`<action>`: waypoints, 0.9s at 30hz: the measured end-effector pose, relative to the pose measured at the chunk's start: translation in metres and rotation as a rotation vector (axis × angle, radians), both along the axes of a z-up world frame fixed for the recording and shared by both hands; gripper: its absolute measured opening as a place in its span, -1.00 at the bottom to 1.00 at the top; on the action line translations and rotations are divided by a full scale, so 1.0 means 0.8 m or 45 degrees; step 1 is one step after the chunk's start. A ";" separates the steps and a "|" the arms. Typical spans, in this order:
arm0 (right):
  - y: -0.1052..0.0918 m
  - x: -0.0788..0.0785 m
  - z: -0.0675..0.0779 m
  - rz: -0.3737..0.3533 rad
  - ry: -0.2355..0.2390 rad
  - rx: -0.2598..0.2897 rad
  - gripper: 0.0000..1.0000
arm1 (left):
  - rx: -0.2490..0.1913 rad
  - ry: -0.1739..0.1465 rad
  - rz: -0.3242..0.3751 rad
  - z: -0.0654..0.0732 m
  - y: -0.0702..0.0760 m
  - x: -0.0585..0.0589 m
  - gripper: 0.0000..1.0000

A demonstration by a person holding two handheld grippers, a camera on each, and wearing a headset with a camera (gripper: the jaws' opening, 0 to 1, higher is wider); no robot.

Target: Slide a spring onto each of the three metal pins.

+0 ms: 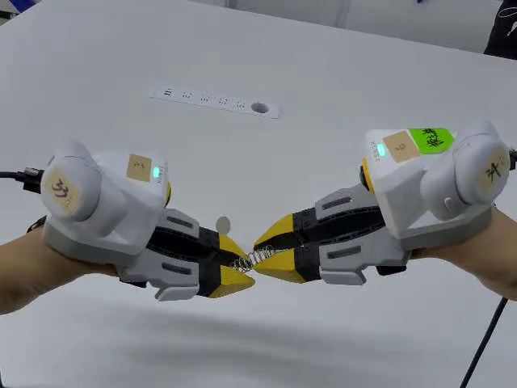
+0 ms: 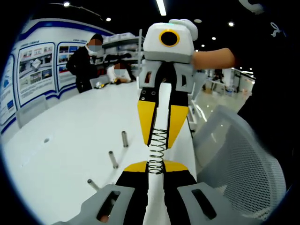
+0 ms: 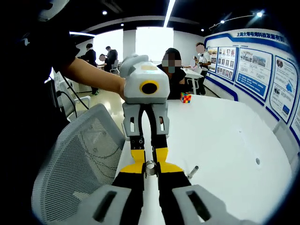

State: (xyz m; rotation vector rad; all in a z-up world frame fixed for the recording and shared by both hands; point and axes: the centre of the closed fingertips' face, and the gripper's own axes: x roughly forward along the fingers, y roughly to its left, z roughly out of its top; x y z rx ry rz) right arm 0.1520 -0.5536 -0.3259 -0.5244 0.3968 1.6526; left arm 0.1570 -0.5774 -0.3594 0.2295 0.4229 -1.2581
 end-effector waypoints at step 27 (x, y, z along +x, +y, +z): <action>0.019 0.013 0.025 -0.109 0.024 0.119 -0.79 | -0.104 0.018 0.105 0.019 -0.003 0.015 -0.71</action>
